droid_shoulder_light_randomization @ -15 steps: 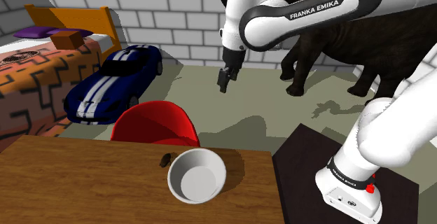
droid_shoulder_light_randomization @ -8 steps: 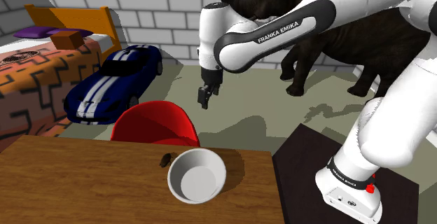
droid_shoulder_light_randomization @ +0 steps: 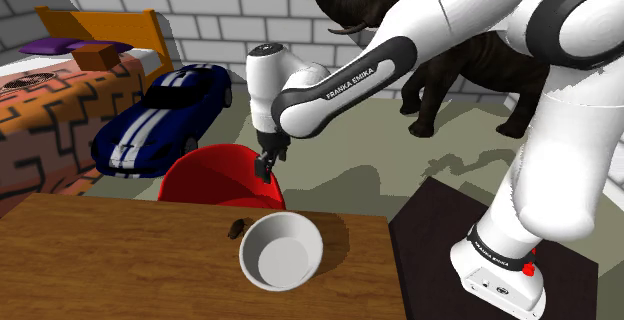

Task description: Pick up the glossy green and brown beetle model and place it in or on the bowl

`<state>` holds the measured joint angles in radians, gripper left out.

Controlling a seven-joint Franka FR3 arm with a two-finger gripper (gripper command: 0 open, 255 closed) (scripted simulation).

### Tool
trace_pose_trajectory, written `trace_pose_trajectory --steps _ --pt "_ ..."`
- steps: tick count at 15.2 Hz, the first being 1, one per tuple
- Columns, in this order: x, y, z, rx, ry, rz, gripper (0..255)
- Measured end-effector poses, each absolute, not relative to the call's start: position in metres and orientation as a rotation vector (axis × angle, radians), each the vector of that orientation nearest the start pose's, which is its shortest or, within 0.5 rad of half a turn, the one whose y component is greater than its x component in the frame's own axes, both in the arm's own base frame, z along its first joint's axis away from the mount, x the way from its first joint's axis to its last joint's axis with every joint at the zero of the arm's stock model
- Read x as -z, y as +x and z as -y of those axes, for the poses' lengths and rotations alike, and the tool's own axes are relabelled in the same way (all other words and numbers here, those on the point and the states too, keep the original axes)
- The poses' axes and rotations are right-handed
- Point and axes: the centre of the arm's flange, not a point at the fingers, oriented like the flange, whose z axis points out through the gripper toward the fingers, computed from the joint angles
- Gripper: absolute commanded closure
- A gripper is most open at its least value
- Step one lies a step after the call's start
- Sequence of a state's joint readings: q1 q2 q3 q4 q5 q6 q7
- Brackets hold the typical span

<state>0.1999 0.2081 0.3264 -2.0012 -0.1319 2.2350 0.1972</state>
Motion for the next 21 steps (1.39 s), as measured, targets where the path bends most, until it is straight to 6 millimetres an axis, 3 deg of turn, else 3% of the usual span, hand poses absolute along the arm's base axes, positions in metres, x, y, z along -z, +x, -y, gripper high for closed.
trace_pose_trajectory --steps 14,21 --pt "-0.245 0.559 -0.428 -0.020 -3.062 0.810 0" --pt "-0.206 0.561 -0.432 -0.025 -3.060 0.819 0"
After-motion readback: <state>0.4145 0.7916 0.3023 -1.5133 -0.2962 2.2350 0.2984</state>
